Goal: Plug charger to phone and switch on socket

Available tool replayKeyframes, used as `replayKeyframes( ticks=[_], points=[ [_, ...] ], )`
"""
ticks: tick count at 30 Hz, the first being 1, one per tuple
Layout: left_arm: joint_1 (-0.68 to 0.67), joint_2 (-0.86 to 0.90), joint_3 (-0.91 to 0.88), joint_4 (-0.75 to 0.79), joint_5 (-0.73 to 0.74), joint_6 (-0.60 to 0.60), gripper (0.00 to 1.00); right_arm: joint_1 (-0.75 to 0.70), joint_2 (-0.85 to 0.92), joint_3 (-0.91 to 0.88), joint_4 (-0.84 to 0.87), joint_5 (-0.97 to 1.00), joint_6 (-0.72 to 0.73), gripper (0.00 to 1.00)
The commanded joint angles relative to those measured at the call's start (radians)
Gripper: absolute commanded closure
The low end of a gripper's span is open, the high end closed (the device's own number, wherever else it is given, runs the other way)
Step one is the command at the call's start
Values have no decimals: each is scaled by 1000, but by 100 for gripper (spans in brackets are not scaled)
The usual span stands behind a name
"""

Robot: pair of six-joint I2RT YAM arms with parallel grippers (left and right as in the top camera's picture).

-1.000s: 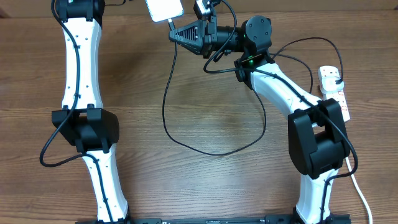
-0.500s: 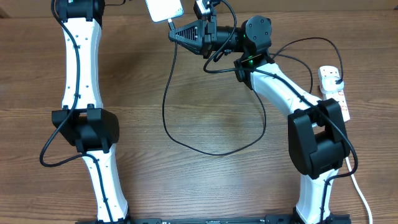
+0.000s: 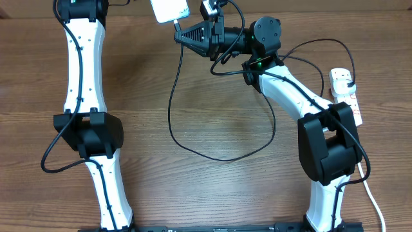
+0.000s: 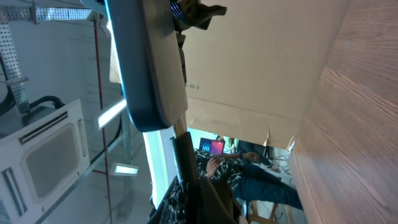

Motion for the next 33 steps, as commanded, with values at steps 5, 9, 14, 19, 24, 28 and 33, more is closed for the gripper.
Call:
replayKeyframes(
  ticks=[5,9,14,19,24,28,33],
  points=[
    [-16,-36,17,-4,120,-1,96,-8,-13,14,58,143,85,96],
    [-18,-36,17,-4,121,-1,96,-8,-13,14,57,148,90,96],
    [-18,-36,17,-5,117,-13,96,-8,-13,14,57,150,87,96],
    [-18,-36,17,-4,116,-29,96,-8,-13,14,57,151,83,96],
    [-23,-36,17,-4,90,-86,96,-8,-13,14,57,159,69,96],
    [-24,-36,17,-4,85,-114,96,-7,-13,14,57,180,63,96],
    [-28,-36,17,-4,80,-118,96,-7,-13,14,58,200,63,96]
  ],
)
